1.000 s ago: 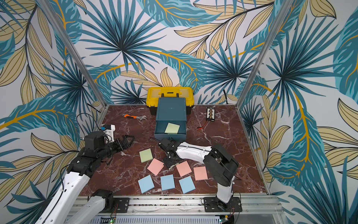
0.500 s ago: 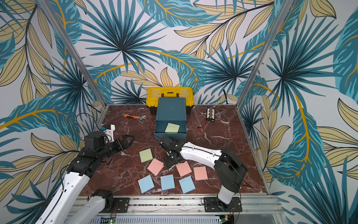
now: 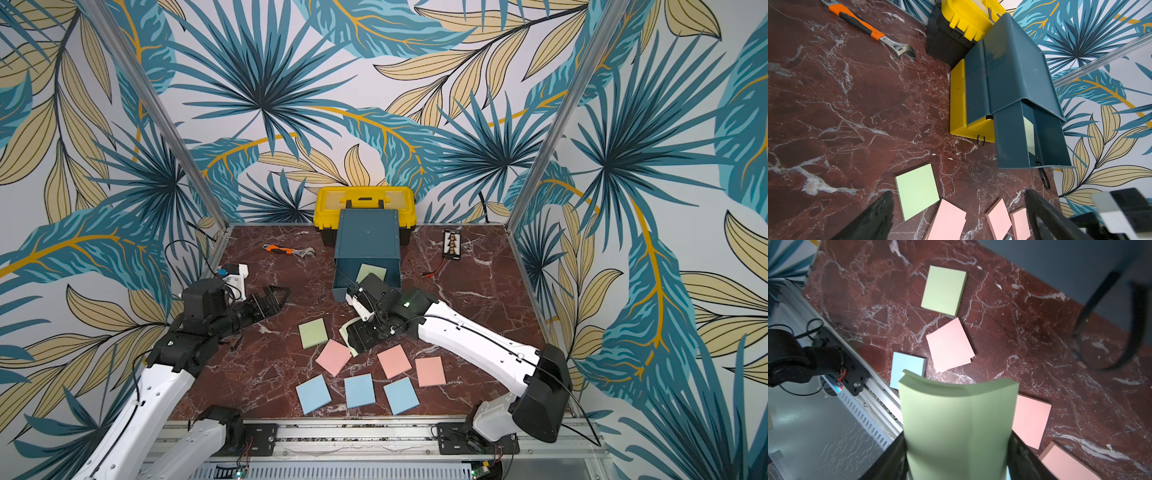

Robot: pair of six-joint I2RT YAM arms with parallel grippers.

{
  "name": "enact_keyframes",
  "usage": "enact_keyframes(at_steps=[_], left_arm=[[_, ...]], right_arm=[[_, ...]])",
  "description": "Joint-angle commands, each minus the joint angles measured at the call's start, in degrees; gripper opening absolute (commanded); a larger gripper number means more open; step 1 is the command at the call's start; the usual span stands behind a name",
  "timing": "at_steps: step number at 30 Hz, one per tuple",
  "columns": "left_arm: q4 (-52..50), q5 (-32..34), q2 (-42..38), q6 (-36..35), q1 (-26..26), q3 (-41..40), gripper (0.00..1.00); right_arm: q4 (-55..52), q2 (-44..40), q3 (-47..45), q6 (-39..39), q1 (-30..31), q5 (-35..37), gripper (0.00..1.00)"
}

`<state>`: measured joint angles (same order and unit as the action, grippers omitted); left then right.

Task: Please put the sticky notes in the drawer by color
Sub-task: Pick up the sticky notes from the center of the board, then place the sticky notes in the drawer.

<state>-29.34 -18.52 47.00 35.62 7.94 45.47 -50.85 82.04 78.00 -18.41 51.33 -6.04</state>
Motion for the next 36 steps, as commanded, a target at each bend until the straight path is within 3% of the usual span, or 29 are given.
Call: enact_keyframes(at_steps=[1,6,13,20,29,36], left_arm=[[1.7,-0.8,0.3,0.1,0.2,1.1,1.0],[1.7,-0.9,0.8,0.0,0.3,1.9,1.0],[1.1,-0.6,0.8,-0.5,0.3,2.6,1.0],[0.8,-0.8,0.9,-1.1,0.3,2.4,1.0],[0.1,0.4,-0.5,-1.9,0.2,0.7,1.0],[0.4,0.4,-0.5,-2.1,0.3,0.5,1.0]], right_arm=[[-2.6,-2.0,4.7,0.2,0.2,2.1,0.69],[-4.2,-0.6,13.3,2.7,0.1,11.0,0.68],[-0.8,3.2,18.3,4.3,-1.9,24.1,0.68],[3.9,9.2,18.6,1.0,-6.9,26.4,0.68],[11.4,9.7,13.5,-2.8,-8.0,30.5,0.68],[11.6,11.3,12.1,-5.6,-8.5,28.9,0.68]])
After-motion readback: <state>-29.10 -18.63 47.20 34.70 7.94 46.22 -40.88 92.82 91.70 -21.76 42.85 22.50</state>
